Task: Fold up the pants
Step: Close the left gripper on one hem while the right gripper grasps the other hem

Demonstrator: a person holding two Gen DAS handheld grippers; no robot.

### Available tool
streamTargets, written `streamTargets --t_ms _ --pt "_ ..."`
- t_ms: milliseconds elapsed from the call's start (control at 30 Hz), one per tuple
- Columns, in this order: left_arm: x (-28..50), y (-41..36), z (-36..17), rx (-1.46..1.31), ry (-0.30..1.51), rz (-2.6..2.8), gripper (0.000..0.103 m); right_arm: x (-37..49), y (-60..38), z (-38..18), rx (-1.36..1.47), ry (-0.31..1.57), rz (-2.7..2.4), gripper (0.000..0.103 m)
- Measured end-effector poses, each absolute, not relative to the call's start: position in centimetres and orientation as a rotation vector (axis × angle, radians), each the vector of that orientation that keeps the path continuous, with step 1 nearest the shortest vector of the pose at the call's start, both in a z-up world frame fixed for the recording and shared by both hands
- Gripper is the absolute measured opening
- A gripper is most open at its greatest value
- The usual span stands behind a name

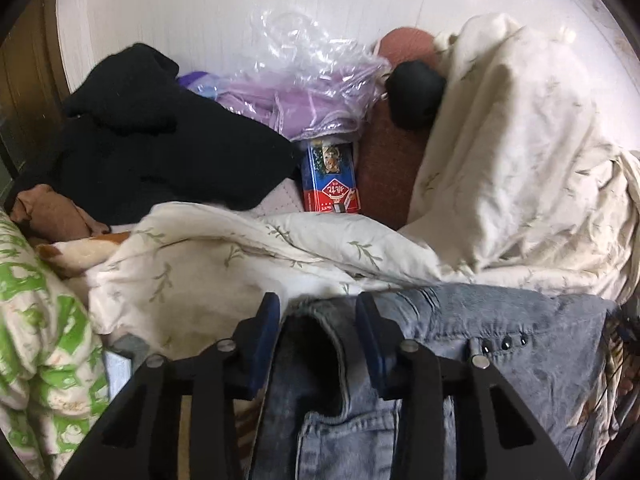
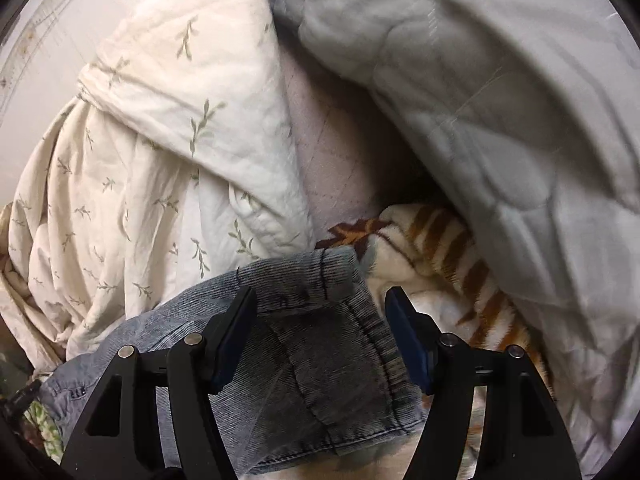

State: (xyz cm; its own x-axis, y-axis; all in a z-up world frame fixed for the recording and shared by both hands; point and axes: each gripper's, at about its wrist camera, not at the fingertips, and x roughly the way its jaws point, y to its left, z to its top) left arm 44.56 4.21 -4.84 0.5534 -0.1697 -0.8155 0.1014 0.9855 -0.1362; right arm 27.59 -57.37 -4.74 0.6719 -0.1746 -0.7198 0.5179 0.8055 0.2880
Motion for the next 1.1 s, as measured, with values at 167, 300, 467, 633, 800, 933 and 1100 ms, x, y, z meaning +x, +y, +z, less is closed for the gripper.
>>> streamTargets --t_ms 167,300,467,633,800,933,1100 --pt "44.4 3.6 -5.9 -0.102 1.021 -0.175 0.051 26.2 -58.4 -4.6 0.522 0.733 -0.406 0.069" --pt "44.9 1.9 -7.2 -0.102 1.053 -0.200 0.023 25.9 -58.5 -4.7 0.539 0.719 -0.384 0.069" --pt "45.5 1.9 -7.3 -0.136 1.038 -0.215 0.006 25.8 -59.0 -4.2 0.549 0.710 -0.356 0.076" --pt "45.7 1.2 -7.6 -0.111 1.027 -0.211 0.004 27.0 -59.9 -4.7 0.585 0.702 -0.396 0.065" --pt "45.1 1.3 -6.4 -0.119 1.002 -0.213 0.004 27.4 -59.6 -4.8 0.536 0.717 -0.375 0.018" --pt "43.0 1.6 -3.8 -0.127 0.956 -0.250 0.004 25.6 -58.6 -3.0 0.491 0.677 -0.364 0.017" --pt "38.9 2.4 0.0 -0.149 0.909 -0.300 0.004 21.2 -57.7 0.2 0.503 0.618 -0.315 0.017"
